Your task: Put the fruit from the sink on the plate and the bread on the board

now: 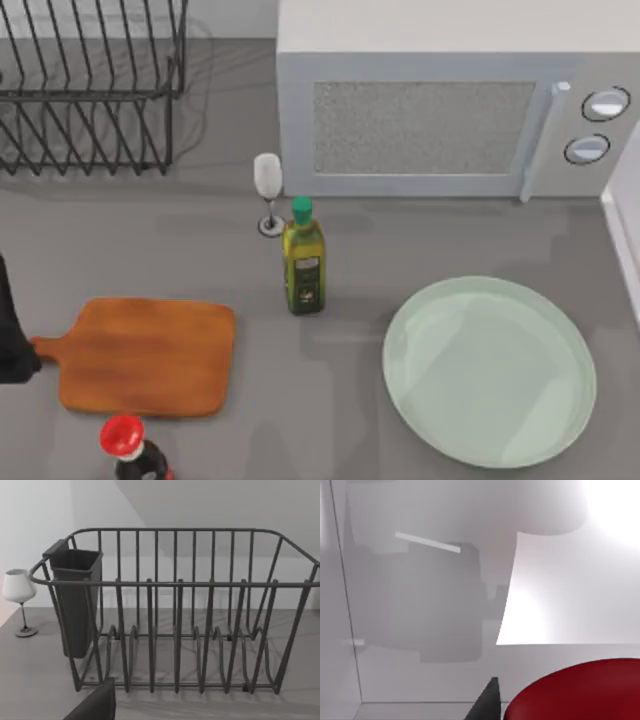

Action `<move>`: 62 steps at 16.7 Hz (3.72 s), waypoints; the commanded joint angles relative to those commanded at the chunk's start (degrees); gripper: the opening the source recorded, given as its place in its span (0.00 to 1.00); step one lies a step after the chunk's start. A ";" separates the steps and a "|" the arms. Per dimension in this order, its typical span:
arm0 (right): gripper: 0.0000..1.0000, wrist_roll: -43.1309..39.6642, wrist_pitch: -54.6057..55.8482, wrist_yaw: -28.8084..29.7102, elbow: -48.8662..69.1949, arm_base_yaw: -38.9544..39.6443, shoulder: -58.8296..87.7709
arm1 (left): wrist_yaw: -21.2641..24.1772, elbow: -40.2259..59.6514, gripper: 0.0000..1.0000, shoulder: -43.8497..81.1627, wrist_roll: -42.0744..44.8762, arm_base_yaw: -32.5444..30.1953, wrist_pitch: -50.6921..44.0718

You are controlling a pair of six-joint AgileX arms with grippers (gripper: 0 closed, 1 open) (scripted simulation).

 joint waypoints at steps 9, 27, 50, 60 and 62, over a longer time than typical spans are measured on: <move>0.00 6.31 -4.55 1.43 1.17 2.46 -5.31 | 0.00 0.00 1.00 0.00 0.00 0.00 0.00; 0.00 47.34 -19.77 1.41 -1.25 45.71 -18.00 | 0.00 0.00 1.00 0.00 0.00 0.00 0.00; 1.00 49.12 -19.01 0.67 -1.47 49.79 -17.55 | 0.00 0.00 1.00 0.00 0.00 0.00 0.00; 1.00 48.48 -17.81 0.67 -2.74 49.09 -18.99 | 0.00 0.00 1.00 0.00 0.00 0.00 0.00; 1.00 47.08 -15.01 0.67 -5.76 47.72 -22.31 | 0.00 0.00 1.00 0.00 0.00 0.00 0.00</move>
